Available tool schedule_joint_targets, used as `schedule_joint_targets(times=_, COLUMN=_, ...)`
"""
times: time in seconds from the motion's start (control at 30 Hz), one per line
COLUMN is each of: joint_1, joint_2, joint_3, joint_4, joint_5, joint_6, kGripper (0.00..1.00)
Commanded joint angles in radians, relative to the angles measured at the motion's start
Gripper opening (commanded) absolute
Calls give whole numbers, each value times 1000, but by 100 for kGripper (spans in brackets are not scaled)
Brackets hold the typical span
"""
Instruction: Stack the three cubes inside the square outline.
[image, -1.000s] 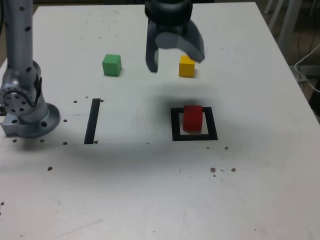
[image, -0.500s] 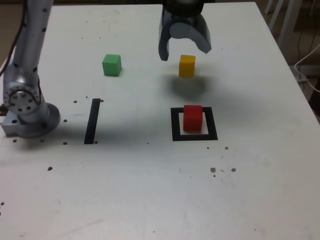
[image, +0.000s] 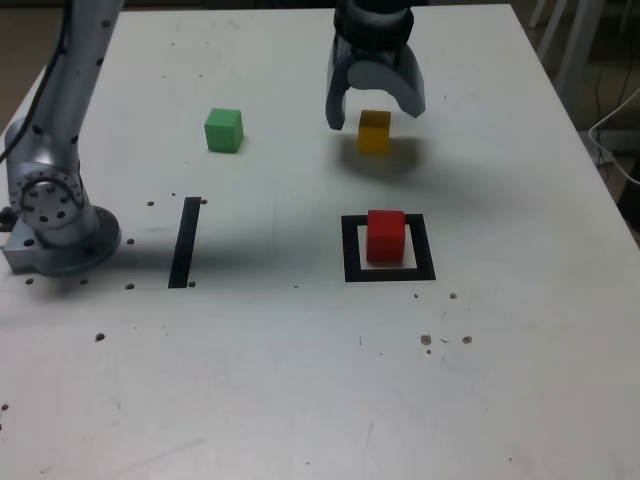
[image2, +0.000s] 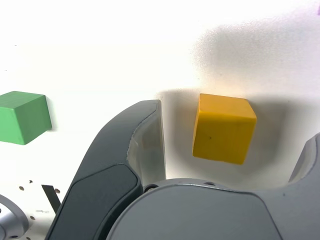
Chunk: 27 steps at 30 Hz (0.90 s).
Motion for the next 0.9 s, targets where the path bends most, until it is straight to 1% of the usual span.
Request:
schedule_joint_targets(times=0.0, joint_1=3, joint_2=10, joint_3=7, joint_4=-7, joint_5=-4, joint_6=3, kGripper=96)
schedule_joint_targets(times=0.13, joint_1=3, joint_2=13, joint_3=15, joint_4=-20, joint_5=-11, joint_6=8, kGripper=91)
schedule_joint_targets(times=0.3, joint_1=4, joint_2=13, joint_3=15, joint_4=-27, joint_5=-22, joint_6=13, kGripper=82)
schedule_joint_targets(times=0.37, joint_1=4, joint_2=13, joint_3=14, joint_4=-27, joint_5=-26, joint_6=15, kGripper=76)
schedule_joint_targets(times=0.53, joint_1=4, joint_2=8, joint_3=17, joint_4=-31, joint_5=-39, joint_6=18, kGripper=59)
schedule_joint_targets(times=0.67, joint_1=4, joint_2=8, joint_3=24, joint_4=-42, joint_5=-43, joint_6=18, kGripper=48)
schedule_joint_targets(times=0.77, joint_1=4, joint_2=8, joint_3=27, joint_4=-49, joint_5=-45, joint_6=18, kGripper=43)
schedule_joint_targets(times=0.87, joint_1=4, joint_2=8, joint_3=29, joint_4=-53, joint_5=-50, joint_6=18, kGripper=41)
